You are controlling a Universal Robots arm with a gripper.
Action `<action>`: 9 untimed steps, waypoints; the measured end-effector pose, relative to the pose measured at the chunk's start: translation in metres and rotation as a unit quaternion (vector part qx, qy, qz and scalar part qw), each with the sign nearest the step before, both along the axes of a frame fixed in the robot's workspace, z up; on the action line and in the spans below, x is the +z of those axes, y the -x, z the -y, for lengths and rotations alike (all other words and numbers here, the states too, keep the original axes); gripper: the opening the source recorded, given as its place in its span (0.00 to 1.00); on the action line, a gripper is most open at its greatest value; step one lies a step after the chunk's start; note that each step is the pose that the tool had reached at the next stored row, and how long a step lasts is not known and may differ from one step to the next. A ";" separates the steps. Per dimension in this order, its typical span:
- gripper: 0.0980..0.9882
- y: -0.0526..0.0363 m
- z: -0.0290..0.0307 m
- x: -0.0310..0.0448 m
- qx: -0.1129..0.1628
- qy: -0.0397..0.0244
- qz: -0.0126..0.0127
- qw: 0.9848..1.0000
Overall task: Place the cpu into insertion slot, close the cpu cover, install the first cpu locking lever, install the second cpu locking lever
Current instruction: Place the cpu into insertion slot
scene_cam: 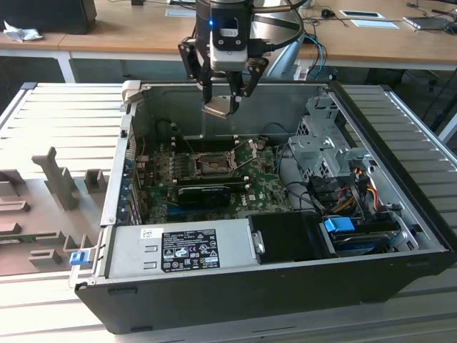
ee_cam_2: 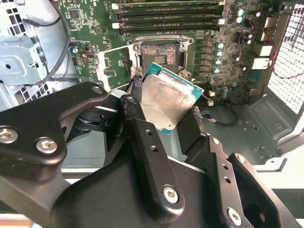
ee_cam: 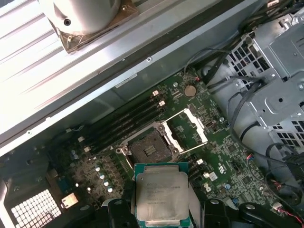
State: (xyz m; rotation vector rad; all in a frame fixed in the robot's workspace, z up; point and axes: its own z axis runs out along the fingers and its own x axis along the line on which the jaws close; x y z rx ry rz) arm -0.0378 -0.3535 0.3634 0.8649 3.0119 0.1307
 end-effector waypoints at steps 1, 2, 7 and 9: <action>0.49 0.0000 0.0000 0.0000 -0.005 0.000 0.000 1.000; 0.49 0.0000 0.0000 -0.0001 -0.009 0.000 0.000 1.000; 0.49 0.0000 0.0000 -0.0010 -0.040 0.000 0.000 0.999; 0.49 0.0000 0.0000 -0.0013 -0.055 0.000 0.000 0.998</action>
